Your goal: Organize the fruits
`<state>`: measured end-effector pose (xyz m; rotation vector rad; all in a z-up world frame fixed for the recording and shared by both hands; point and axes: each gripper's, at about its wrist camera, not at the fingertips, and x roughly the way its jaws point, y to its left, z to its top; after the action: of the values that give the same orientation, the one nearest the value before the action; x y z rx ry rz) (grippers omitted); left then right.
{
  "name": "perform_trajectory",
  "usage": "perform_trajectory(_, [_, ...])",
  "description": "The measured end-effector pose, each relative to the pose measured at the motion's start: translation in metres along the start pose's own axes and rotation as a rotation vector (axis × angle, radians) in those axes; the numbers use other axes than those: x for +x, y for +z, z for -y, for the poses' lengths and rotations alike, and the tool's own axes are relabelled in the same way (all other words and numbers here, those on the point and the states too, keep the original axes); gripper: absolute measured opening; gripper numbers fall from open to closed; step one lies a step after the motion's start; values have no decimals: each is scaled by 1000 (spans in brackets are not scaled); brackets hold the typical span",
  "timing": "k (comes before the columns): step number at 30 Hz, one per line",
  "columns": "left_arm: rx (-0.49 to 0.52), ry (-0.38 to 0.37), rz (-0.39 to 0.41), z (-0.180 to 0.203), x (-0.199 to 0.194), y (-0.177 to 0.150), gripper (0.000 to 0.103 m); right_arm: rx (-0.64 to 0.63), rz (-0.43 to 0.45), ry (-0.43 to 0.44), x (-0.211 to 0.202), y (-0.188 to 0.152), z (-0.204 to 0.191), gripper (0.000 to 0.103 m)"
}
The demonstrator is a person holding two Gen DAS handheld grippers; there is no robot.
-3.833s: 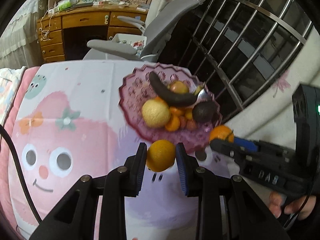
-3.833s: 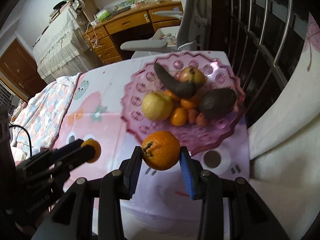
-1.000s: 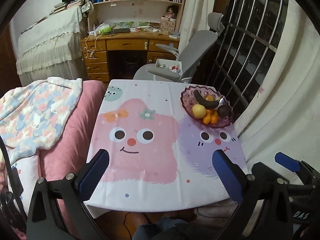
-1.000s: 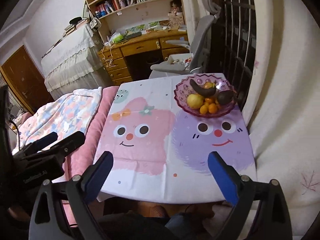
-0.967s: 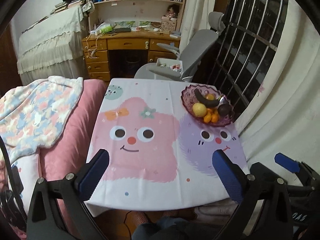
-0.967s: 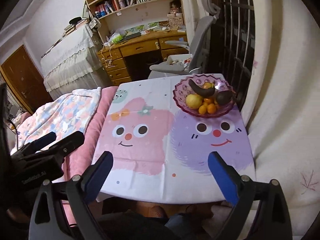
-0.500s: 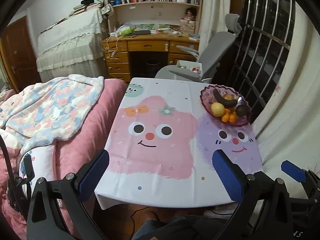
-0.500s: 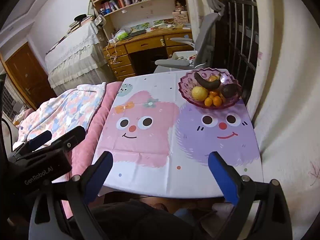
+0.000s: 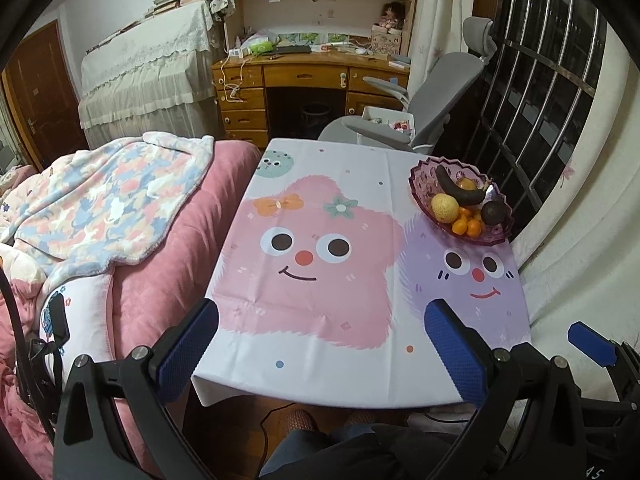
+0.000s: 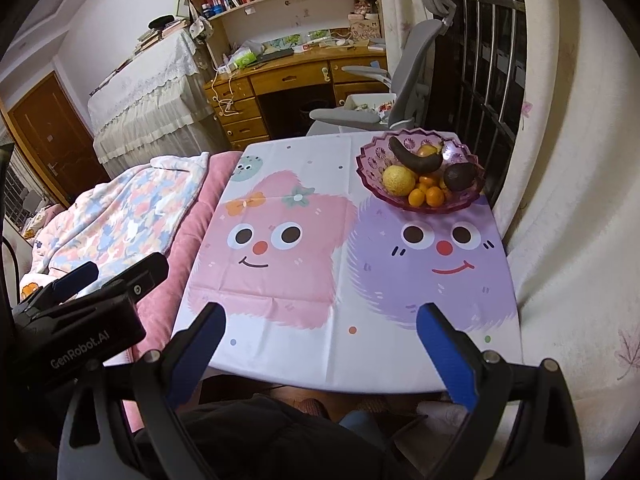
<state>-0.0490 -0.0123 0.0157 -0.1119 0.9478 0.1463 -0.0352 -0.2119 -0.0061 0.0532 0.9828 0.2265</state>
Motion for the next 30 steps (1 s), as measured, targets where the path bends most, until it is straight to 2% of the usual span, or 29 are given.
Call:
perform_trajectory(11, [7,-7,-74,7,18,-3,102,25,-63,-29,10,-2,9,98])
perform_trajectory(30, [6,6,-84,10,23,-3,102,28,-84,-23,18,-5,14,100])
